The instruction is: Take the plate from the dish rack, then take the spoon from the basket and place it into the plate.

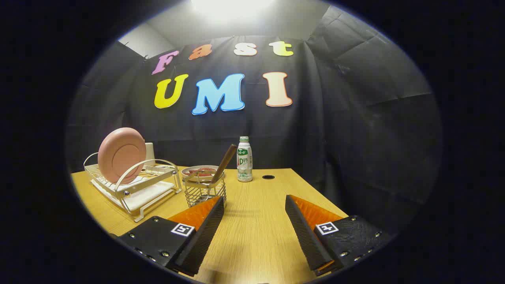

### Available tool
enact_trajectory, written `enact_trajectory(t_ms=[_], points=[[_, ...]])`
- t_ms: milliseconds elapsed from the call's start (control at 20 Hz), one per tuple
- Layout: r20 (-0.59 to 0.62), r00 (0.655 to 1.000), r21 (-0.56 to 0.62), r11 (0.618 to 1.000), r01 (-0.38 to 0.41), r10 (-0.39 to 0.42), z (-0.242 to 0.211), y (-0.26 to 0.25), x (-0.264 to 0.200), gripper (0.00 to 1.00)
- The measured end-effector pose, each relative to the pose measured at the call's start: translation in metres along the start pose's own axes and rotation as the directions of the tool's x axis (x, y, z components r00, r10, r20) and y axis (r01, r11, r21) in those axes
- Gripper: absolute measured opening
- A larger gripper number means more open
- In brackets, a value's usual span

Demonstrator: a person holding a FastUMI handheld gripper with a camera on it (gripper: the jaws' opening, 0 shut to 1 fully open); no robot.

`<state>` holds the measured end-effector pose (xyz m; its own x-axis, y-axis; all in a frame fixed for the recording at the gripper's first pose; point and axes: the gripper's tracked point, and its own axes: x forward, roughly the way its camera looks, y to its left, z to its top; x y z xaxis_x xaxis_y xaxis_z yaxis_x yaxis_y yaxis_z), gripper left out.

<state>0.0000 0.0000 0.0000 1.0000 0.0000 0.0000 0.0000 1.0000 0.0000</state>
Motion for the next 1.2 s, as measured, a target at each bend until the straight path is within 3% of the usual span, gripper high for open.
enact_trajectory(t_ms=[350, 550, 850, 1200], points=[[0.013, 1.000, 0.015, 1.000, 0.011, -0.011, 0.009, -0.006, 0.052, 0.96], [0.055, 0.993, 0.006, 0.995, 0.100, -0.100, 0.041, -0.038, 0.068, 0.96], [0.136, 0.973, -0.034, 0.981, 0.191, -0.185, 0.112, -0.079, 0.017, 0.96], [0.135, 0.972, -0.098, 0.973, 0.208, -0.194, 0.167, -0.050, -0.055, 0.96]])
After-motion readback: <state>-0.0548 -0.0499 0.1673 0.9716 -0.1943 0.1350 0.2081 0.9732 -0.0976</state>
